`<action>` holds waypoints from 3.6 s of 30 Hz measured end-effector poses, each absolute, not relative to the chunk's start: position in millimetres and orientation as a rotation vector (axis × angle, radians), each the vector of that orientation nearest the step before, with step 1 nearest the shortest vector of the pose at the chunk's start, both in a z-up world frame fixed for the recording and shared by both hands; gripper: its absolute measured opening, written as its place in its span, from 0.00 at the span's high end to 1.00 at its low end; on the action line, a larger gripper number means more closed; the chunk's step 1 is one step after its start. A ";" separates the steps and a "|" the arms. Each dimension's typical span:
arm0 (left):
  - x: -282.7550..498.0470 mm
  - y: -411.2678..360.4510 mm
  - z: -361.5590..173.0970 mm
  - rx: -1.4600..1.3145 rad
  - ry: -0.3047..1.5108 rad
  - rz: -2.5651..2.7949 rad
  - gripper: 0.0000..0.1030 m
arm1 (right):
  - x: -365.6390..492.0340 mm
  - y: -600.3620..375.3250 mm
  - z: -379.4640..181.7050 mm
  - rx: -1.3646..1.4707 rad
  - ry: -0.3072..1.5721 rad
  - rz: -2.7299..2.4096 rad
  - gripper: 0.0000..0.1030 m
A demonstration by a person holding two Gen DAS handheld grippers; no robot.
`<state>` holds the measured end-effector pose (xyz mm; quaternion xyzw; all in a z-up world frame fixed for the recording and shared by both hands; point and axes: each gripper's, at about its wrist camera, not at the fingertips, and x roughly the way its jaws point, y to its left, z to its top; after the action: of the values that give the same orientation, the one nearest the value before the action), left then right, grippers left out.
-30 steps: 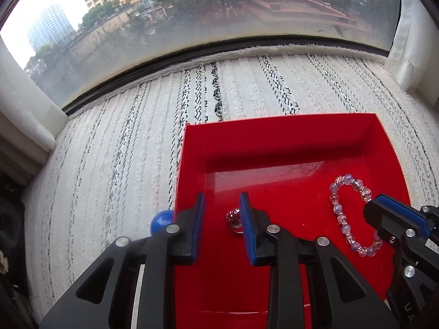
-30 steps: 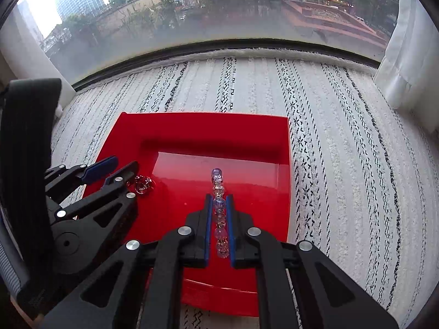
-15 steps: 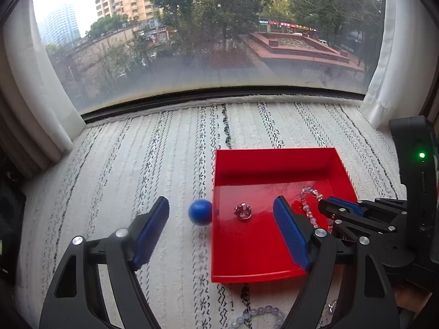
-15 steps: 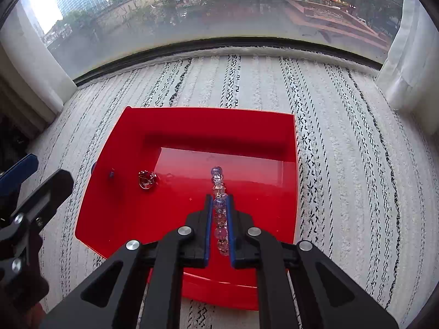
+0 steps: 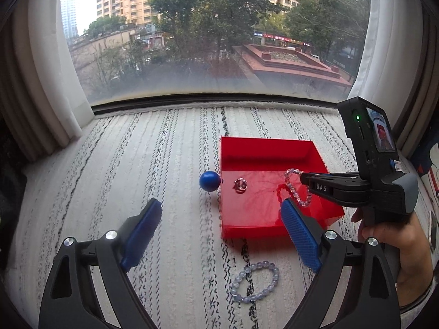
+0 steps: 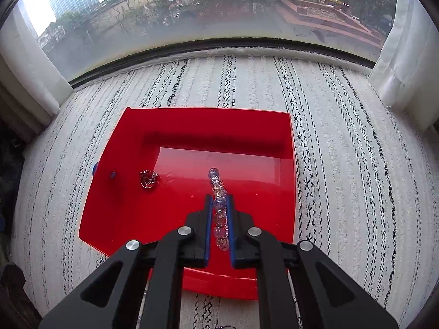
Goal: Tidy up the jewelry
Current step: 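Lower the beaded bracelet into the red tray and open the right tool, then withdraw both tools from the tray toward the remaining jewelry, then grasp the clear beaded bracelet on the cushion with the left tool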
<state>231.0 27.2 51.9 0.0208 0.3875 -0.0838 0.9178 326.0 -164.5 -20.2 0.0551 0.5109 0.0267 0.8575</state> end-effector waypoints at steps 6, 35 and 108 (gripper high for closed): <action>233.5 26.7 45.7 0.048 0.813 -0.175 0.18 | 320.8 -169.0 -8.9 0.109 1.031 0.020 0.50; 54.4 48.5 38.2 0.047 0.824 -0.228 0.17 | 47.4 -186.3 44.2 0.157 0.787 0.090 0.39; 179.1 -16.1 -75.1 0.174 0.943 -0.211 0.91 | -19.5 -185.8 -41.9 0.239 0.803 0.099 0.23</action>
<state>179.1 -16.1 -75.1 0.0835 0.4529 -0.1012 0.8818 -19.5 -185.8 -41.9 0.1162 0.3897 0.0481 0.9123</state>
